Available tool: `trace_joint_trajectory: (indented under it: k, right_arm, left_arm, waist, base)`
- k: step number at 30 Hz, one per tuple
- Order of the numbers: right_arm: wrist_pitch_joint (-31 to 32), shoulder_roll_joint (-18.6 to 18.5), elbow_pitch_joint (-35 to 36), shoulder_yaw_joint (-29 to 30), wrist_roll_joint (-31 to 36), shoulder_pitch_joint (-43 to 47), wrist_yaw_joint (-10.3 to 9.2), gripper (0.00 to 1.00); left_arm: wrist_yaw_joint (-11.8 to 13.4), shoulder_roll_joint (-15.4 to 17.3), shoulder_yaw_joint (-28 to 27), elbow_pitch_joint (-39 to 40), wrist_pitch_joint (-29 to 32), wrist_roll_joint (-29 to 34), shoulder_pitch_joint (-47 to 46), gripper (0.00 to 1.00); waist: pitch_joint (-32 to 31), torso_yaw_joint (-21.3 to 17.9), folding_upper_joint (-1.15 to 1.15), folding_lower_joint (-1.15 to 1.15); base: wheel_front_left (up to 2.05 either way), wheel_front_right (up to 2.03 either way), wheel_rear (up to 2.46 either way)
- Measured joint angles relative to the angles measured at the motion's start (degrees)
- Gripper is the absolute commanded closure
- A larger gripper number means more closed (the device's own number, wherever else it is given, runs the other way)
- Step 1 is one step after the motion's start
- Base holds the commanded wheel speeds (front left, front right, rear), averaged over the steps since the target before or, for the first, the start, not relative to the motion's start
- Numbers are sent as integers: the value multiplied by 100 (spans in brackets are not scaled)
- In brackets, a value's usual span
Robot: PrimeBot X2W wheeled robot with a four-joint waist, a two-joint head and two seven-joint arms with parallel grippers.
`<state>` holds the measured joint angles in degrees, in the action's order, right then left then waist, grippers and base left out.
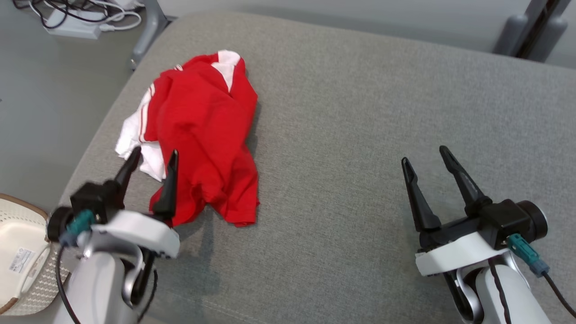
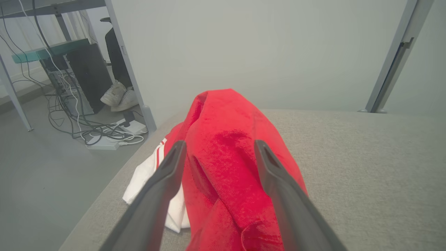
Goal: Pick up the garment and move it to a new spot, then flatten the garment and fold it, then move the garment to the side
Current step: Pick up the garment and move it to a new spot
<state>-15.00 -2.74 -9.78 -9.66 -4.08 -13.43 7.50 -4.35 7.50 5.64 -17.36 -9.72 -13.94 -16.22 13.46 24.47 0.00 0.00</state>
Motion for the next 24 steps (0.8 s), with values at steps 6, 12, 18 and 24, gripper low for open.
trace_joint_trajectory:
  k: [6,12,18,24]
  right_arm:
    - [1,-70,33,15,67,-176,0,0]
    - [1,-115,75,21,111,-277,0,0]
    - [0,-167,100,13,148,-345,0,0]
    - [0,-213,115,20,162,-356,0,0]
  left_arm:
    - [-170,305,5,-296,840,-328,-849,0]
    - [-223,545,-21,-517,1473,-612,-1433,0]
    - [-248,702,25,-891,1906,-722,-1813,0]
    - [-266,758,48,-1290,2162,-916,-2079,0]
  waist:
    - [422,-164,0,0]
    - [672,-338,0,0]
    - [850,-486,0,0]
    - [967,-569,0,0]
  base:
    - [0,0,0]
    - [0,0,0]
    - [0,0,0]
    - [0,0,0]
